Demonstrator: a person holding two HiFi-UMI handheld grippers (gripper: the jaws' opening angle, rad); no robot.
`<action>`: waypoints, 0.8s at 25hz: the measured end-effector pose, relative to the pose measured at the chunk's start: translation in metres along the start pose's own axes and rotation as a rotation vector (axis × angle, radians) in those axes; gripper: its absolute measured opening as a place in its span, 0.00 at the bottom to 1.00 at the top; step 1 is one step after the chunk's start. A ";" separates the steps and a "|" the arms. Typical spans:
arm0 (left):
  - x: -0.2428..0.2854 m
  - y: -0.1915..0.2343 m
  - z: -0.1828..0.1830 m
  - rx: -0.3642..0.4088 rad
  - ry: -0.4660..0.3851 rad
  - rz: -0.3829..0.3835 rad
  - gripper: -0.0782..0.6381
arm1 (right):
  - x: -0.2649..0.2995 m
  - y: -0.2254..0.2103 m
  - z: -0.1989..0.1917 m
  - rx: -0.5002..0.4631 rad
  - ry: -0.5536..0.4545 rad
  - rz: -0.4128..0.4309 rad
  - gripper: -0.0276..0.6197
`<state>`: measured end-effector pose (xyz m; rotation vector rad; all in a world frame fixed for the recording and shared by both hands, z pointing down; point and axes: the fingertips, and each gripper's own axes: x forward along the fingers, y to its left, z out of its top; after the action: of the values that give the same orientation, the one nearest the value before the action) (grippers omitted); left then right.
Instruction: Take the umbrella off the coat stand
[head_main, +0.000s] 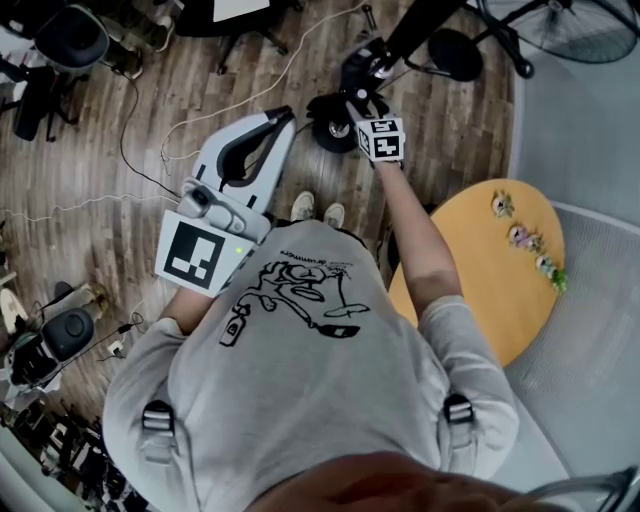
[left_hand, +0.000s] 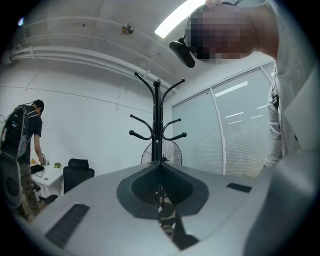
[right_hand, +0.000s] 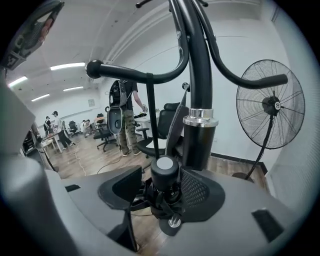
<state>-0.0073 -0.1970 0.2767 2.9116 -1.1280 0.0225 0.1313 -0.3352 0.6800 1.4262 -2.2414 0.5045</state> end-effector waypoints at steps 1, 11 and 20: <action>0.000 0.000 0.000 0.002 0.000 0.002 0.12 | 0.003 -0.001 -0.001 0.007 0.004 0.001 0.43; -0.007 0.004 -0.005 0.005 0.018 0.018 0.12 | 0.025 -0.005 -0.015 0.037 0.023 0.011 0.44; -0.013 0.006 -0.003 0.012 0.022 0.028 0.12 | 0.024 -0.002 -0.012 -0.019 0.014 -0.008 0.38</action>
<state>-0.0214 -0.1924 0.2799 2.8984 -1.1695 0.0610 0.1260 -0.3481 0.7034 1.4175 -2.2225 0.4879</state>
